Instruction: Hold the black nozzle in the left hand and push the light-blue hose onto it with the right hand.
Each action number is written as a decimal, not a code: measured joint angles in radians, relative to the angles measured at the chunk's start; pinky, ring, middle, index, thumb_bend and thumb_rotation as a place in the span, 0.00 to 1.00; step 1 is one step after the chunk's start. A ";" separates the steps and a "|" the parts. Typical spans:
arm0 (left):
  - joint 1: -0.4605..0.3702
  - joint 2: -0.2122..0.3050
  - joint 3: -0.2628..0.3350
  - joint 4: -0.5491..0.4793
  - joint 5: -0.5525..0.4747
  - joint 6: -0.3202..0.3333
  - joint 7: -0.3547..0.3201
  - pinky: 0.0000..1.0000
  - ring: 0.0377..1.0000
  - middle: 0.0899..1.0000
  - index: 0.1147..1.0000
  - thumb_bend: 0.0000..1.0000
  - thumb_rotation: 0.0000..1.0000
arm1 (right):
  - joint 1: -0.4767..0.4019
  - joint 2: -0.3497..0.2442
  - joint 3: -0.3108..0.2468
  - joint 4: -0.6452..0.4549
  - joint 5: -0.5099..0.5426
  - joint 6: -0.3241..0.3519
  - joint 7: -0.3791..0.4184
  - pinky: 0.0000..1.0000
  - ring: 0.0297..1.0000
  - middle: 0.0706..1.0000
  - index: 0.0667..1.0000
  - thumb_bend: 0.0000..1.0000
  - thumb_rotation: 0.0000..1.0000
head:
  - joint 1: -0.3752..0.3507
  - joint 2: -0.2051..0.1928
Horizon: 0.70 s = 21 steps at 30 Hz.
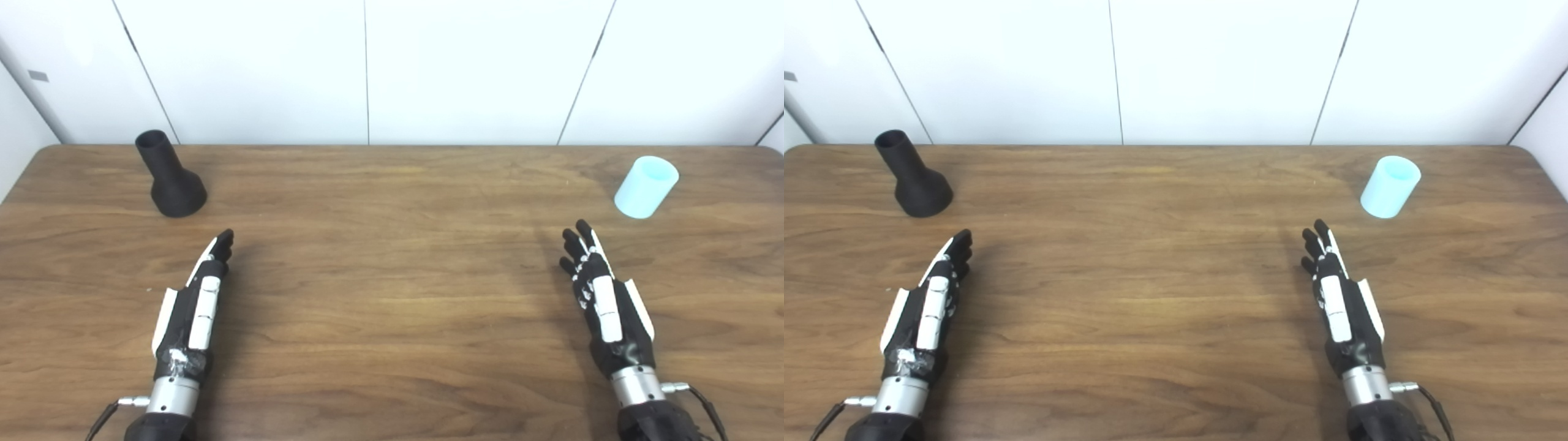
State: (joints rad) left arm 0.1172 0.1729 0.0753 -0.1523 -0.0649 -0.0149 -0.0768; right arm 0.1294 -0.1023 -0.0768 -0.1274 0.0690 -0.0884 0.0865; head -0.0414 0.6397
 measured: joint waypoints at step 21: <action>0.000 0.000 0.001 0.000 0.000 0.000 0.000 1.00 0.98 0.96 0.92 0.44 0.90 | 0.000 0.000 0.000 0.000 0.011 -0.001 0.002 0.96 0.98 0.96 0.99 0.64 1.00 | 0.003 0.003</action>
State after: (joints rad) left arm 0.1173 0.1727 0.0758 -0.1523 -0.0653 -0.0153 -0.0771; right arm 0.1293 -0.1027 -0.0768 -0.1270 0.0800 -0.0892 0.0883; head -0.0383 0.6427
